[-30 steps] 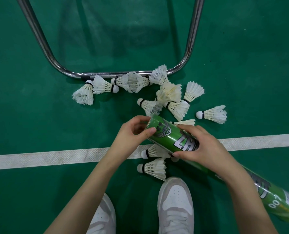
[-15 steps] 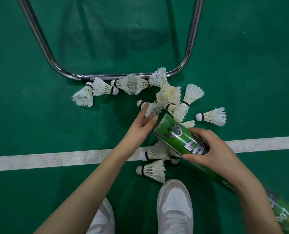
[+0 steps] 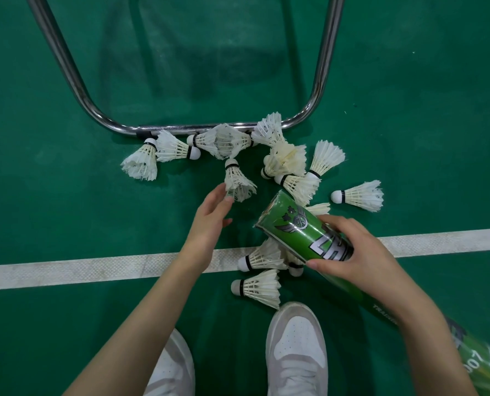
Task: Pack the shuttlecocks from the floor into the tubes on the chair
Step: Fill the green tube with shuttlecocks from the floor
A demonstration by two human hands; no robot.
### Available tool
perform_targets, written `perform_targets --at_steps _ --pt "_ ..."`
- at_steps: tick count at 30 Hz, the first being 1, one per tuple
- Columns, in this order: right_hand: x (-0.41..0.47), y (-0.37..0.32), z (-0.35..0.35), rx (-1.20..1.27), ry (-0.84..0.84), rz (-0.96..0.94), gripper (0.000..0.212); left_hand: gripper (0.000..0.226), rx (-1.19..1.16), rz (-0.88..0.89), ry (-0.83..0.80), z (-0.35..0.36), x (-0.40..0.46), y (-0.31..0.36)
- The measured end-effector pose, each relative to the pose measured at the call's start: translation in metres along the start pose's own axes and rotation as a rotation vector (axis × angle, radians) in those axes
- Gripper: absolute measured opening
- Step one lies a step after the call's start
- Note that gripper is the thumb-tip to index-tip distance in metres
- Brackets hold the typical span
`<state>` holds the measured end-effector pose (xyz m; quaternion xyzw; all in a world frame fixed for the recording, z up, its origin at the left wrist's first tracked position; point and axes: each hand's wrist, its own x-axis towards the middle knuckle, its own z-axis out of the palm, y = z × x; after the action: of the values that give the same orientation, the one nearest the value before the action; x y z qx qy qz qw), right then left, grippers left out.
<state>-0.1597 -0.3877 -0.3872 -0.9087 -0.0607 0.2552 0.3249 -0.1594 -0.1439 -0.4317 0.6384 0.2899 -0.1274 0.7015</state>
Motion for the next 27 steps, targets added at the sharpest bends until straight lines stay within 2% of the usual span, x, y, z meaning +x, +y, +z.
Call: perform_targets --at_steps 5,11,19,27 --pt "0.001 0.0 0.001 -0.023 0.002 -0.002 0.069 0.025 -0.119 0.01 0.169 0.001 -0.005 0.0" --pt "0.0 -0.002 0.001 -0.023 -0.008 -0.001 0.066 0.014 -0.092 0.076 0.318 0.0 -0.008 0.004" --pt "-0.001 -0.005 0.001 -0.042 -0.022 0.016 0.072 0.013 -0.025 0.235 0.169 -0.011 -0.024 0.019" --pt "-0.001 -0.012 0.006 -0.054 -0.042 0.03 0.074 0.022 0.1 0.267 -0.021 0.001 -0.035 0.024"
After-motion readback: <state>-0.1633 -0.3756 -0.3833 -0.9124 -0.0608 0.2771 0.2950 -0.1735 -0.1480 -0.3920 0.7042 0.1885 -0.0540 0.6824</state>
